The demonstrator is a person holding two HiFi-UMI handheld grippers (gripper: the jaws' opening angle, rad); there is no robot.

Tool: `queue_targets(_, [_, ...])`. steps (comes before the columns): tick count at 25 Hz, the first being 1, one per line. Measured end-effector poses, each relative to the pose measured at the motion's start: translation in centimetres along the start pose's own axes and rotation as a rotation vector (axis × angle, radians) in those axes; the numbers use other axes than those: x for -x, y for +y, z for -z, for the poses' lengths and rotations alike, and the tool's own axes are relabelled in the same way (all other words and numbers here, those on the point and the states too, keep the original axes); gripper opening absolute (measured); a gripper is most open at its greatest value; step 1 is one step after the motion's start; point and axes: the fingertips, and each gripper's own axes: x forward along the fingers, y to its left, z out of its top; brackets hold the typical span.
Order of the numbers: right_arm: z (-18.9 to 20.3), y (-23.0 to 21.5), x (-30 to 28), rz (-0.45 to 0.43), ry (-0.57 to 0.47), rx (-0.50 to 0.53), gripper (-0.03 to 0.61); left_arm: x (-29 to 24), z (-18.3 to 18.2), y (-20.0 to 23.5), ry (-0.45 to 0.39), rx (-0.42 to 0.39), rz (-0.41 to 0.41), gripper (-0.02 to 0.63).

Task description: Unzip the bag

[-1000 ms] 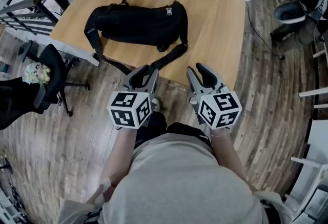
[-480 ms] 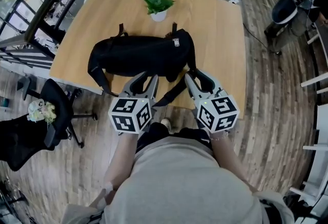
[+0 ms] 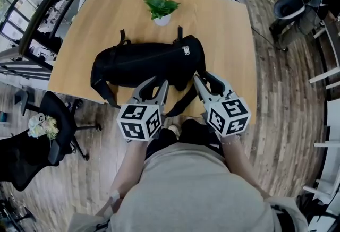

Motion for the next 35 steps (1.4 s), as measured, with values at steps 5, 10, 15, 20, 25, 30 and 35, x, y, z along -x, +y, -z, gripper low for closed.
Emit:
queue_targets(5, [-0.1,-0.6,-0.8,-0.007,0.007,-0.006,0.117,-0.2,0.3,0.4,0.011,0.012,-0.013,0.126])
queue_targets(10, [-0.4,-2.1,-2.1,-0.026,0.009,-0.014,0.117,-1.6,-0.4,0.6,0.001,0.015,-0.033,0.126])
queue_targets(15, [-1.7,-3.8,-3.5,-0.054,0.008,-0.033,0.117,-3.5,-2.3,-0.2,-0.017,-0.013,-0.025,0.126])
queue_targets(20, [-2.3,-4.6,-4.5,-0.110,0.025,-0.055,0.124,-5.9,-3.0,-1.6,-0.012,-0.054,0.011,0.126])
queue_targets(25, [-2.2,-5.6,-5.3,-0.142,0.053,-0.068,0.132,-7.9,-3.1,-2.5,0.010,-0.112,0.026,0.126])
queue_targets(30, [-1.5,-5.8,-6.3,-0.178,0.079,-0.101,0.138,-9.3,-3.1,-2.8,0.037,-0.211,0.028,0.124])
queue_targets(35, [-1.1,-5.5,-6.8,-0.219,0.102,-0.109,0.138,-10.0,-3.3,-3.3,0.053,-0.271,0.033,0.124])
